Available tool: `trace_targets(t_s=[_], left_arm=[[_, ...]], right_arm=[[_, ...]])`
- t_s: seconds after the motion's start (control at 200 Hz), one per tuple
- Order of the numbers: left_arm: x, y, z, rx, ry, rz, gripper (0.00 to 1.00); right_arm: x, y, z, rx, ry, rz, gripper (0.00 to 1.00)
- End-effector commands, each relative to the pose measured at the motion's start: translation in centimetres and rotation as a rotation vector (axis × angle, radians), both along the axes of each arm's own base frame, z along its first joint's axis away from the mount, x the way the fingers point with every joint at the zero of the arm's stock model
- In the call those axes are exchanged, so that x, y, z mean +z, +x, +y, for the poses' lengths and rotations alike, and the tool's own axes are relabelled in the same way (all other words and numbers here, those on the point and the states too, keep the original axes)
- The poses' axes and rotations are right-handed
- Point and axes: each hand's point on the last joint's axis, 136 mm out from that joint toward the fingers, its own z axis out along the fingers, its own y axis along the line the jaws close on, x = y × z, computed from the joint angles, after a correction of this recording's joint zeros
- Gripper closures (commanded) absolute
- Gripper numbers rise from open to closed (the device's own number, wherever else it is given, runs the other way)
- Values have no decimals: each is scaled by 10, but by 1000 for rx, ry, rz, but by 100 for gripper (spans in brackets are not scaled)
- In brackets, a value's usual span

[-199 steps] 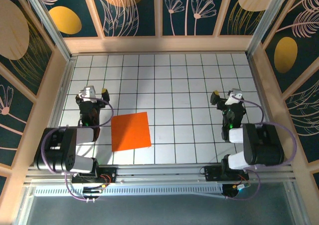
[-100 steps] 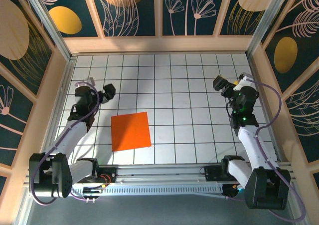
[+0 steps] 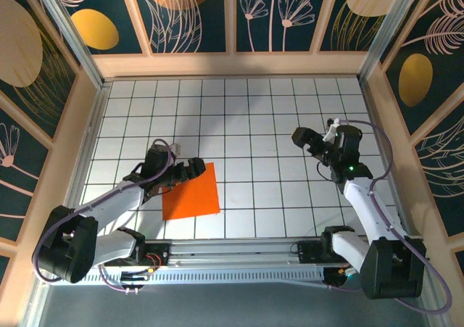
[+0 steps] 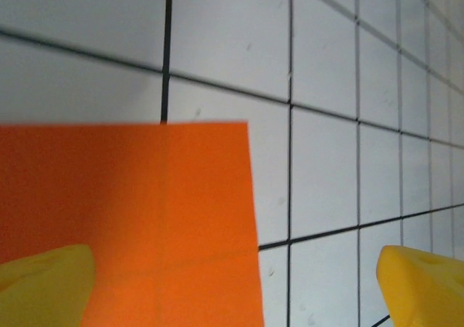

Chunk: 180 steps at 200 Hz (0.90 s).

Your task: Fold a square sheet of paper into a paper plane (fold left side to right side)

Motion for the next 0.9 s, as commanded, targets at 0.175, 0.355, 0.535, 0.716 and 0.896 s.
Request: trace_targets(t_s=[0.175, 0.355, 0.535, 0.716, 0.896], left_arm=[[-28, -14, -6, 12, 20, 98, 1], [-44, -20, -18, -10, 10, 144, 1], [-47, -15, -40, -46, 8, 150, 1], [-47, -1, -72, -80, 2, 148, 1], [-49, 20, -112, -89, -19, 148, 1]], right_arm=[[3, 2, 7, 11, -73, 33, 5], [0, 2, 5, -3, -83, 34, 5], [2, 2, 2, -14, -96, 31, 5], [5, 3, 0, -21, -110, 25, 5], [1, 2, -2, -22, -126, 37, 6]])
